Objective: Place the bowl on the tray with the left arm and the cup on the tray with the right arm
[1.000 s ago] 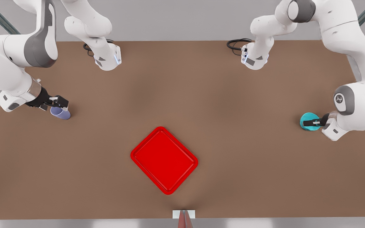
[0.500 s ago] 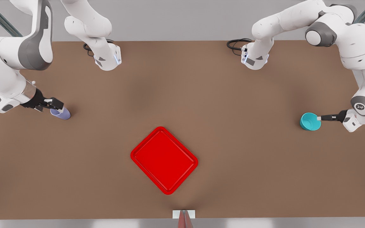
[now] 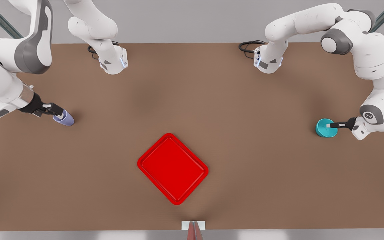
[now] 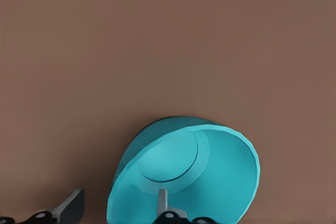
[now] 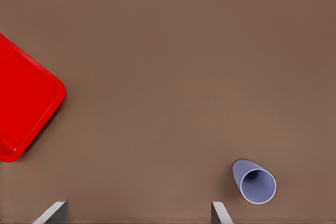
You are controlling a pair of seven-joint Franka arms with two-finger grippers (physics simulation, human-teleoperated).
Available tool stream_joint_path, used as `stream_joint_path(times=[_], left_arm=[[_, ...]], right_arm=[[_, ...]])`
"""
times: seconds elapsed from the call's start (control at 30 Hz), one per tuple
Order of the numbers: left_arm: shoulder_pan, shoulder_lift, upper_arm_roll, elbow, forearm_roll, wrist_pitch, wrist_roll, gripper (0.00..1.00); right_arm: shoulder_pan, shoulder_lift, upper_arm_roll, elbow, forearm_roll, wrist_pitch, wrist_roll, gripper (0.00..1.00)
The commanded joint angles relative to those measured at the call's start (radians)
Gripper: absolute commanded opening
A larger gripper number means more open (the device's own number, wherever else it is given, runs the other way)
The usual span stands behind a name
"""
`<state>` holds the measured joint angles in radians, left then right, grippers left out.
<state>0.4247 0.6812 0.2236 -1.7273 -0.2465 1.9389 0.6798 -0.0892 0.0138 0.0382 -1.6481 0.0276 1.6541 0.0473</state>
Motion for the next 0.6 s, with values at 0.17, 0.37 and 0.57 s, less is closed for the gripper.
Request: stream_joint_path(times=[0.17,0.37,0.57], left_arm=[[0.0,0.001,-0.003,0.002,-0.005,0.005,-0.035,0.21],[-0.004,0.003,-0.004,0.002,-0.002,0.023,-0.063,0.21],[-0.132,-0.089,-0.006,0.003,-0.004,-0.077,-0.193,0.21]], right_arm=[[0.008,0.0,0.0,0.001,0.0,-0.013,-0.01,1.0],[0.011,0.002,0.0,-0.004,-0.002,-0.01,-0.009,1.0],[0.016,0.003,0.0,-0.006,-0.002,-0.004,-0.007,1.0]])
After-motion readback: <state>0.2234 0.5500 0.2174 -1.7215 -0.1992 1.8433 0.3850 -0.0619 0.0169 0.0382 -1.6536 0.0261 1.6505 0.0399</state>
